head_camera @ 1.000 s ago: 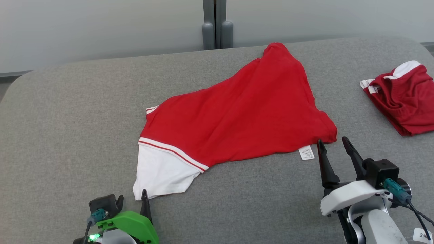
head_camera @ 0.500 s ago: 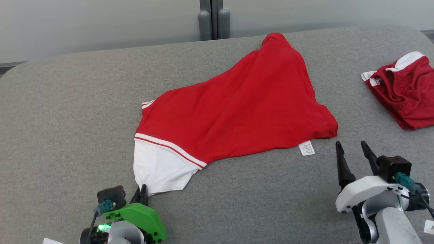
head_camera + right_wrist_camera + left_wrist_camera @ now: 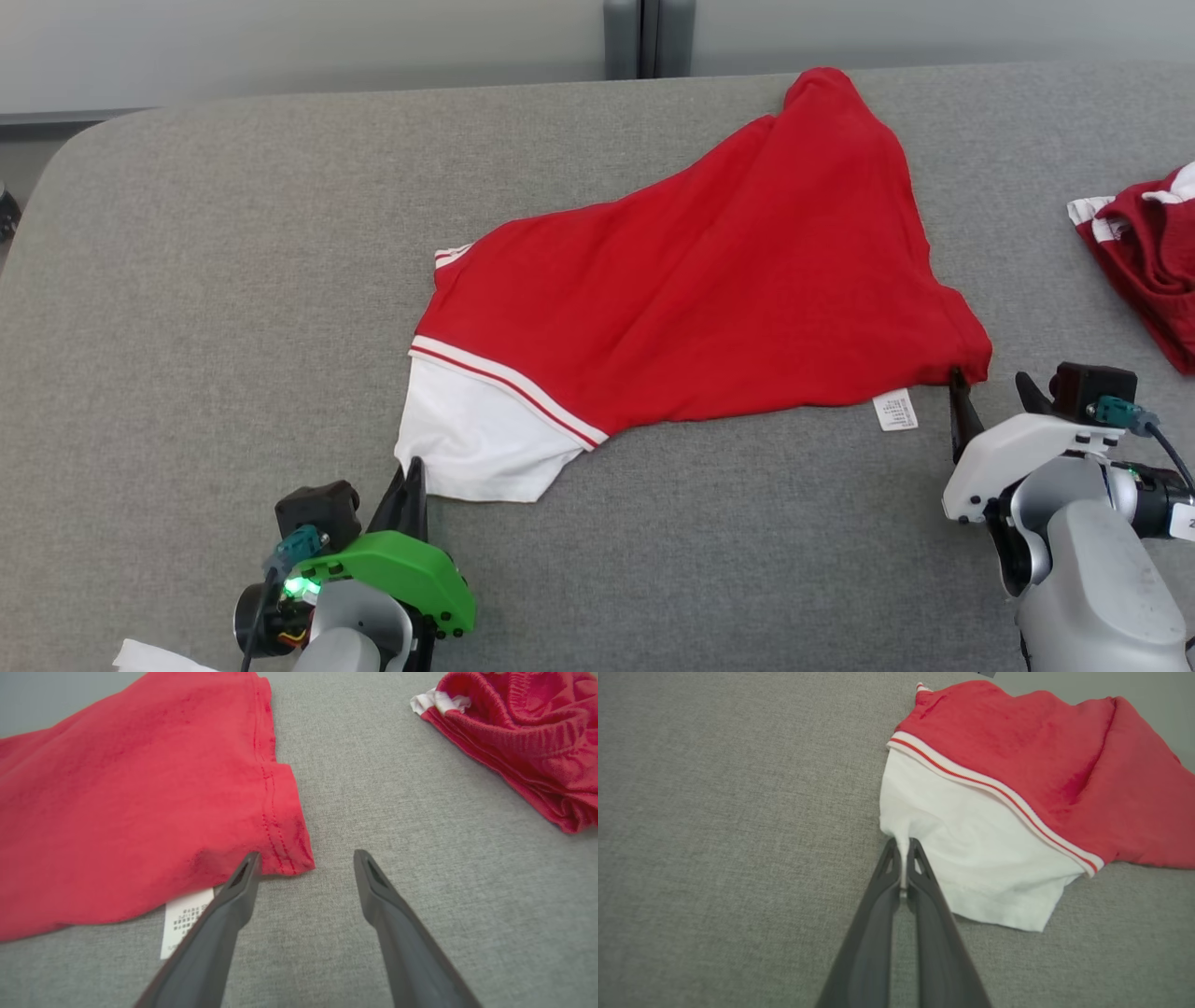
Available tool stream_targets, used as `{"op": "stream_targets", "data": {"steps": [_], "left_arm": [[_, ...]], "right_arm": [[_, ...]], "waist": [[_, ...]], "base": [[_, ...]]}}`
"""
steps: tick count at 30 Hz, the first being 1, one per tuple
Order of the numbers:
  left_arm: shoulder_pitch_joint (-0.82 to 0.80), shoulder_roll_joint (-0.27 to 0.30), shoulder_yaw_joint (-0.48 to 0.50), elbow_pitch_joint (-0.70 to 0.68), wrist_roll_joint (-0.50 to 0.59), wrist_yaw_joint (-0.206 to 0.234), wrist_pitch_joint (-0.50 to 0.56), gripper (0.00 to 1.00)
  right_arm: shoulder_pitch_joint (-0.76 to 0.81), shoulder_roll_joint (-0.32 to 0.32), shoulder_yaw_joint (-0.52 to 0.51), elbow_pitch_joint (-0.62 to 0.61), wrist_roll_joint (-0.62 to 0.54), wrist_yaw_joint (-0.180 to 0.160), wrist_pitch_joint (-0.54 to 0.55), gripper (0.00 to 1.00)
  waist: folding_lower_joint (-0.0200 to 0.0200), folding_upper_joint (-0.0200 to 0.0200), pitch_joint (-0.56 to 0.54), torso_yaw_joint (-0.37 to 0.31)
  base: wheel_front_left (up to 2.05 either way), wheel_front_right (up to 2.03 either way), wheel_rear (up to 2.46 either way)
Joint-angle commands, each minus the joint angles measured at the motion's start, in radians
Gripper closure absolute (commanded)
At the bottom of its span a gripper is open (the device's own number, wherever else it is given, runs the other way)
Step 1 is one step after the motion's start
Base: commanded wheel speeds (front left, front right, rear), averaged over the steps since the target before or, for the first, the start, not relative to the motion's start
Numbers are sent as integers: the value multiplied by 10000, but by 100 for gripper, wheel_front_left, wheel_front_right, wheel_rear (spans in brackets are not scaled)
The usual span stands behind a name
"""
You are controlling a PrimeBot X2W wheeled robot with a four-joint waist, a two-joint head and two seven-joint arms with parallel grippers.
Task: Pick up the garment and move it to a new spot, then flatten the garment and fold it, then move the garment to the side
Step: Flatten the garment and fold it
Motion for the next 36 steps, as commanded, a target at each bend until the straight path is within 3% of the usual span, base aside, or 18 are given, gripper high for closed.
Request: {"op": "stream_targets", "data": {"steps": [1, 8, 9, 10, 14, 25, 31, 36], "left_arm": [[-80, 45, -29, -90, 67, 51, -16, 100], [51, 122, -64, -284, 43, 106, -61, 100], [74, 133, -61, -296, 30, 107, -79, 100], [91, 137, -60, -301, 17, 119, -84, 100], [151, 156, -86, -355, -34, 87, -146, 100], [-301, 456, 33, -1578, -121, -105, -366, 100], [-657, 806, 359, -3294, -203, -36, -296, 100], [-951, 1209, 678, -5278, -183, 111, 7, 100]], "right_arm": [[-287, -46, -42, 232, 4, -16, 50, 0], [-1084, -199, 90, 1599, 157, -16, 309, 0], [-1152, -207, 178, 1805, 220, -16, 377, 9], [-1198, -206, 259, 1935, 262, -15, 359, 40], [-1358, -237, 584, 2284, 528, -16, 97, 100], [-1234, -334, 1964, 1651, 2062, -16, -1008, 100], [-783, -738, 2705, -202, 2968, -16, -1281, 100], [-118, -1233, 2721, -2957, 3364, -16, -1084, 100]], "waist": [[0, 0, 157, 156], [0, 0, 284, 251], [0, 0, 276, 245], [0, 0, 263, 234], [0, 0, 111, 117], [0, 0, -619, -522], [0, 0, -1171, -896], [0, 0, -1591, -1167]], "base": [[0, 0, 0], [0, 0, 0], [0, 0, 0], [0, 0, 0], [0, 0, 0], [0, 0, 0], [0, 0, 0], [0, 0, 0]]}}
